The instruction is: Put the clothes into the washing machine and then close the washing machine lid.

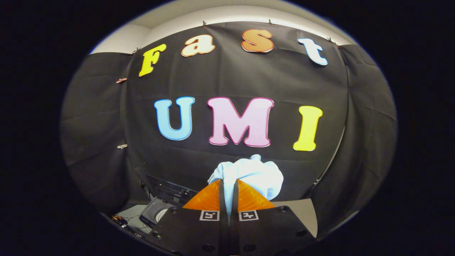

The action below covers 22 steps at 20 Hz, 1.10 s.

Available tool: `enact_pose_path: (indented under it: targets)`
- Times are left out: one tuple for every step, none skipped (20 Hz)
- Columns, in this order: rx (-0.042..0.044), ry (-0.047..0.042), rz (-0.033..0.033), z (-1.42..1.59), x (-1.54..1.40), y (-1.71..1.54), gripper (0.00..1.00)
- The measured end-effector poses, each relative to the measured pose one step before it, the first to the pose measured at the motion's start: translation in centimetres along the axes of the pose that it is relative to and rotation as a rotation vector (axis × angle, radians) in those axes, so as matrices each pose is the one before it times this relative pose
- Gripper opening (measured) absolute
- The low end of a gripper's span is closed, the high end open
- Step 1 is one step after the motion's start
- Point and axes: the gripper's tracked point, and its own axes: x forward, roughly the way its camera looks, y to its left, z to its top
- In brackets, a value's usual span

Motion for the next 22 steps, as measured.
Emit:
enact_pose_path:
  targets:
    - [-0.00741,-0.00912,0.03160,0.350,0.532,1.899,0.05]
    - [-0.00475,-0.00684,0.03335,0.250,0.735,1.960,0.05]
    - [-0.00217,-0.00369,0.02879,0.032,0.598,1.596,0.05]
    - [-0.00232,-0.00055,0.03576,-0.097,0.703,1.785,0.05]
    - [-0.00223,-0.00010,0.03907,0.033,0.749,2.055,0.05]
    - [-0.00350,0.00094,0.03805,-0.174,0.713,1.915,0.05]
    - [-0.00292,0.00167,0.03776,-0.331,0.818,1.805,0.05]
    - [-0.00510,0.00610,0.03657,-0.503,1.156,1.452,0.05]
    - [-0.00470,0.01069,0.03465,-0.726,1.271,1.446,0.05]
    - [-0.00088,0.01507,0.03168,-0.900,1.157,1.297,0.05]
    - [0.00268,0.02213,0.03054,-0.946,0.985,1.025,0.05]
    - [0.00662,0.01677,0.03120,-0.883,1.060,0.960,0.05]
    - [0.00770,0.01438,0.02441,-1.003,1.142,0.871,0.05]
    - [0.01039,0.01532,0.01873,-0.998,1.119,0.493,0.05]
    - [0.01438,0.01609,0.02295,-1.159,1.093,0.454,0.05]
    - [0.01274,0.01863,0.02269,-1.290,1.004,0.372,0.05]
    - [0.00518,0.02281,0.01480,-1.309,1.141,-0.030,0.05]
    - [-0.00186,0.02897,0.00843,-1.499,1.228,-0.077,0.05]
    - [-0.00201,0.03223,0.00927,-1.549,1.254,0.133,0.05]
    - [-0.00285,0.03460,0.01856,-1.495,1.205,0.374,0.05]
    - [-0.00608,0.03155,0.01615,-1.772,1.026,0.281,0.05]
    - [-0.00710,0.02467,0.00887,-1.401,1.002,-0.127,0.05]
